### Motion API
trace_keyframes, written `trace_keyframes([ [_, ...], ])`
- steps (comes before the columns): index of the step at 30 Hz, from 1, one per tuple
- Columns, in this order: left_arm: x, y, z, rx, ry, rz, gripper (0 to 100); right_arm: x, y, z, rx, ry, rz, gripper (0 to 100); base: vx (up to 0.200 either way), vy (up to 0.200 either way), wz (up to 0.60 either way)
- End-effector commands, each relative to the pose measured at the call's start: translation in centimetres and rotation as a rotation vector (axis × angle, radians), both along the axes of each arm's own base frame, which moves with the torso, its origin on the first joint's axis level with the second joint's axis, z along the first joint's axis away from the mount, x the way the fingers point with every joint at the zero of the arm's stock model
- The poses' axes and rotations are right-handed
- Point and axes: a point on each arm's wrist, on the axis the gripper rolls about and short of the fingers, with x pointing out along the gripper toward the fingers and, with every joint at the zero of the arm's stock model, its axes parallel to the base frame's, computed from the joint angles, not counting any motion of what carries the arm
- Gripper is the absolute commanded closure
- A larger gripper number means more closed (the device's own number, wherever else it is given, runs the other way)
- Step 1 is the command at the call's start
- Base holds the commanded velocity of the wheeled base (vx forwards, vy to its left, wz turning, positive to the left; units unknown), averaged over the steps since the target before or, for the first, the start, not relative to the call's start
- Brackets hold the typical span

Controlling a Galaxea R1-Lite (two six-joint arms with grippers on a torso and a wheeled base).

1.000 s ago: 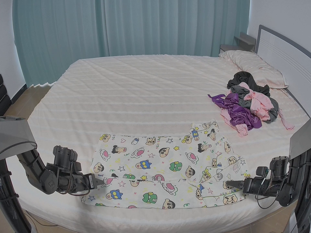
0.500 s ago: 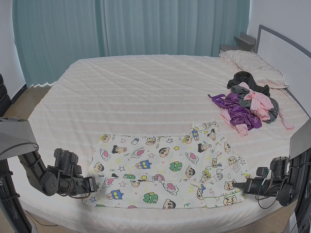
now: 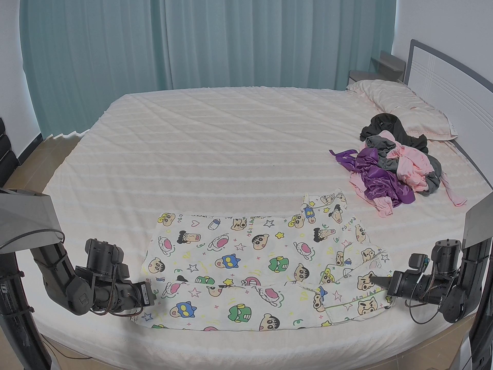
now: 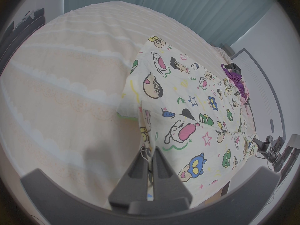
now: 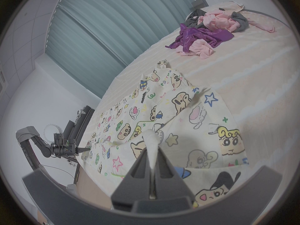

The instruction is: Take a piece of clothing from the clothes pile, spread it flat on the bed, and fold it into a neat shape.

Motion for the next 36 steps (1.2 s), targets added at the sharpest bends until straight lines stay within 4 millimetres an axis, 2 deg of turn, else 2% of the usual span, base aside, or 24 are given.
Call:
trace_keyframes([
  [1, 0.0, 0.0, -0.1, -0.002, 0.006, 0.004, 100, 0.4, 0.1, -0.5, -0.002, 0.003, 0.003, 100, 0.000, 0.000, 0.00],
  [2, 0.0, 0.0, -0.1, -0.002, 0.007, 0.005, 100, 0.5, 0.1, -0.6, -0.002, 0.003, 0.003, 0, 0.000, 0.000, 0.00],
  [6, -0.1, 0.2, 0.2, -0.008, 0.000, 0.007, 100, 0.5, 0.0, -0.6, 0.002, 0.006, -0.001, 0, 0.000, 0.000, 0.00],
  [12, -0.5, 1.0, 2.0, -0.025, -0.061, 0.024, 100, 0.4, -0.4, 0.2, -0.028, -0.023, -0.061, 0, 0.000, 0.000, 0.00],
  [16, -0.5, 1.7, 3.5, -0.030, -0.134, 0.045, 100, 0.1, -0.8, 1.8, -0.006, -0.058, -0.138, 0, 0.000, 0.000, 0.00],
  [21, -0.4, 2.0, 4.1, -0.060, -0.186, 0.047, 100, -0.3, -1.2, 2.7, 0.018, -0.079, -0.170, 0, 0.000, 0.000, 0.00],
  [36, -0.6, 2.2, 1.7, -0.022, -0.107, 0.021, 100, -0.3, -1.3, 2.5, 0.019, -0.064, -0.173, 0, 0.000, 0.000, 0.00],
])
